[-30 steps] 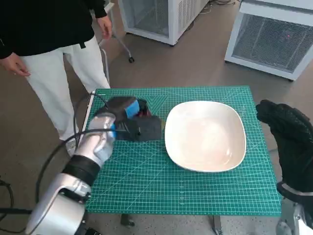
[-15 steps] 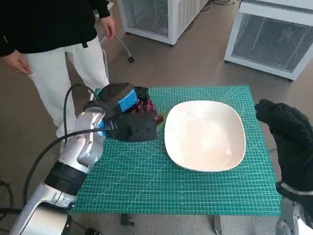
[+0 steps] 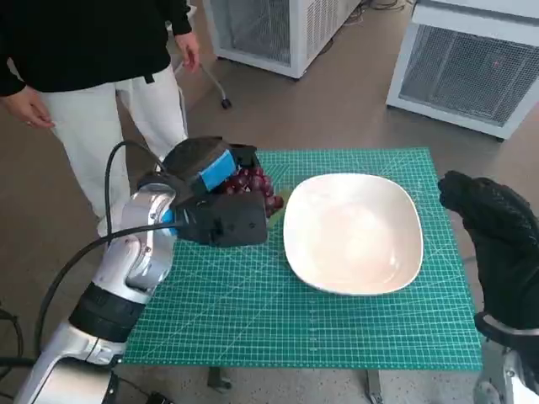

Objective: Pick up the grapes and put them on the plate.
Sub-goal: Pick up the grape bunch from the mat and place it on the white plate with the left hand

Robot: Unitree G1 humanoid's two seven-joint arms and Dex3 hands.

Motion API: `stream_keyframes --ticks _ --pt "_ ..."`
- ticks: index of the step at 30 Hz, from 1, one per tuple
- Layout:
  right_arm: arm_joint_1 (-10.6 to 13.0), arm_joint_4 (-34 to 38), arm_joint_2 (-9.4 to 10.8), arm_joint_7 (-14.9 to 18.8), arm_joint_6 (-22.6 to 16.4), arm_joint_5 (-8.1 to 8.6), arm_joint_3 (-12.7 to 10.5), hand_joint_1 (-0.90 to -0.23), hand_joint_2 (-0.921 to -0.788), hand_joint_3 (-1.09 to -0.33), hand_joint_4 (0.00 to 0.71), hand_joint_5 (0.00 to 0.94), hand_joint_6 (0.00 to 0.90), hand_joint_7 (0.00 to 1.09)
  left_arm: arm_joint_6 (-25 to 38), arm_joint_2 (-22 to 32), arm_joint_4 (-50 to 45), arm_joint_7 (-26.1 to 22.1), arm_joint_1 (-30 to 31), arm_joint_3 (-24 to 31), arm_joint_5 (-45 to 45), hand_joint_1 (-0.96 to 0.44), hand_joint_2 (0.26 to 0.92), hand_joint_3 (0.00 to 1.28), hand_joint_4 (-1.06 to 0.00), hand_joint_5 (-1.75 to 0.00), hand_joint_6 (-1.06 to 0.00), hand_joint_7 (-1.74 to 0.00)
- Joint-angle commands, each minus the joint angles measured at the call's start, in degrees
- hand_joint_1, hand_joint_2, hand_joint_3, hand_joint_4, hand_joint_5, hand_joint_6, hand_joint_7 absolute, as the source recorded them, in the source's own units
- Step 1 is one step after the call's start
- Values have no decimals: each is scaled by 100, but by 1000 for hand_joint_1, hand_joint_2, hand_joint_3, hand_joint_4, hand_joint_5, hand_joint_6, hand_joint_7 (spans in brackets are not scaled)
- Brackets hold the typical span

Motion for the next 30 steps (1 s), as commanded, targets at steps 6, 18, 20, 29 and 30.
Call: stream_keyframes --ticks 6,18,20,29,30 --pt "115 -3 -18 -29 61 -53 -14 -610 -921 -709 356 6 -1 713 44 -148 -624 -249 -19 5 43 3 919 60 -617 -1409 -771 -833" --pt "148 -83 -12 -49 92 -40 -23 -611 -921 -709 356 6 -1 712 52 -638 -1506 -590 -340 -98 61 2 915 58 -682 -1313 -707 -942" --pt "158 -76 -7 -42 82 -29 -27 -612 -921 -708 356 6 -1 712 0 -739 -1492 -624 -432 -147 72 2 916 64 -677 -1318 -693 -957" --pt "212 -72 4 -44 62 -12 -54 -615 -921 -705 356 7 -1 713 -256 -1206 -965 -613 -820 -287 -8 2 920 107 -601 -1265 -625 -1162" --pt "220 -86 3 -49 69 -9 -59 -615 -921 -706 356 7 -1 711 -281 -1253 -898 -614 -869 -320 12 2 920 107 -594 -1267 -633 -1159"
